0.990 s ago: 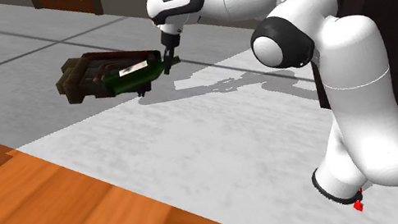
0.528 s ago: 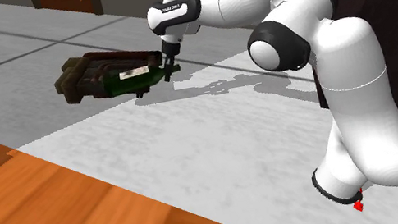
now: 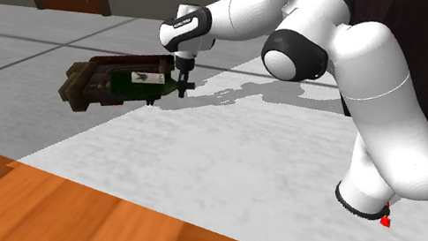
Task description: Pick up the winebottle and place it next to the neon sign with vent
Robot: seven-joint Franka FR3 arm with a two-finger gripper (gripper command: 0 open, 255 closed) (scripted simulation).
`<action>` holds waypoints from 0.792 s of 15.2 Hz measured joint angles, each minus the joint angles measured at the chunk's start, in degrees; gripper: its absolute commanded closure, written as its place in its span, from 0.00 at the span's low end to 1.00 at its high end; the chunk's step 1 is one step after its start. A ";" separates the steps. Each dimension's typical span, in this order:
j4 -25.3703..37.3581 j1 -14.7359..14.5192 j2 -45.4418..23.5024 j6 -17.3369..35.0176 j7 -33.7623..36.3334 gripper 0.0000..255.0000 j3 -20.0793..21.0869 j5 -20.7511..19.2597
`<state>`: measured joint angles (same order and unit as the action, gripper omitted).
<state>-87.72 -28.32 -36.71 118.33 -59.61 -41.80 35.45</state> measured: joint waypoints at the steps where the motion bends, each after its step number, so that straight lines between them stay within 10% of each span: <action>1: -0.45 -0.07 -0.30 0.54 -0.17 1.00 0.14 0.27; 10: -1.07 -0.03 -1.46 2.78 -0.97 1.00 0.84 1.37; 11: -1.19 -0.07 -1.39 2.87 -1.00 0.00 0.82 1.37; 12: -1.20 -0.06 -1.34 3.01 -0.98 0.00 0.76 1.40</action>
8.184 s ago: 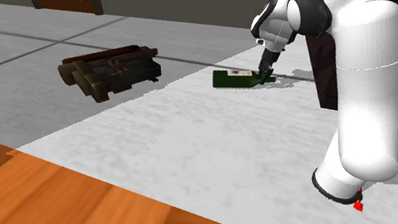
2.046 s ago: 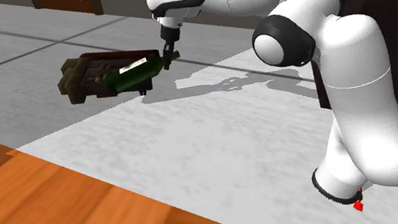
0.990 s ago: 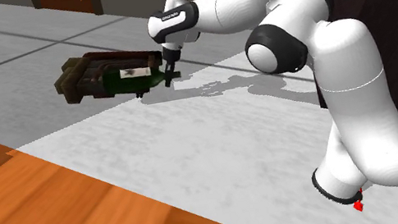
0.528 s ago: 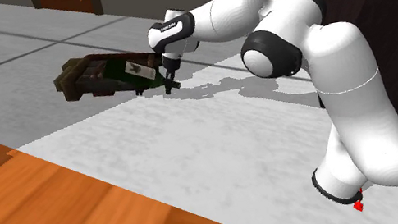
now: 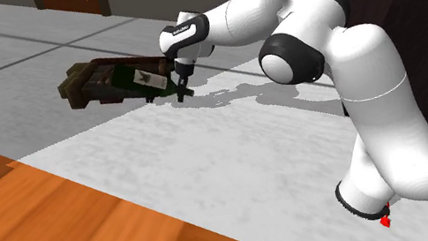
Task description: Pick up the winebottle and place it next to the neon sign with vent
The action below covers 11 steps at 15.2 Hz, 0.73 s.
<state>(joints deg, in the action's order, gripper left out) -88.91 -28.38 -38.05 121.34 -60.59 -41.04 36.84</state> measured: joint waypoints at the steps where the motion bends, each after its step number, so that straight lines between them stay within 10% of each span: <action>1: -0.03 0.01 0.03 0.09 -0.01 0.00 -0.03 0.02; 11: 1.29 -0.89 3.67 -4.13 1.56 0.00 -2.14 -2.68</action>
<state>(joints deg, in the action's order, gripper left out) -87.63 -29.27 -34.38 117.22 -59.04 -43.18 34.16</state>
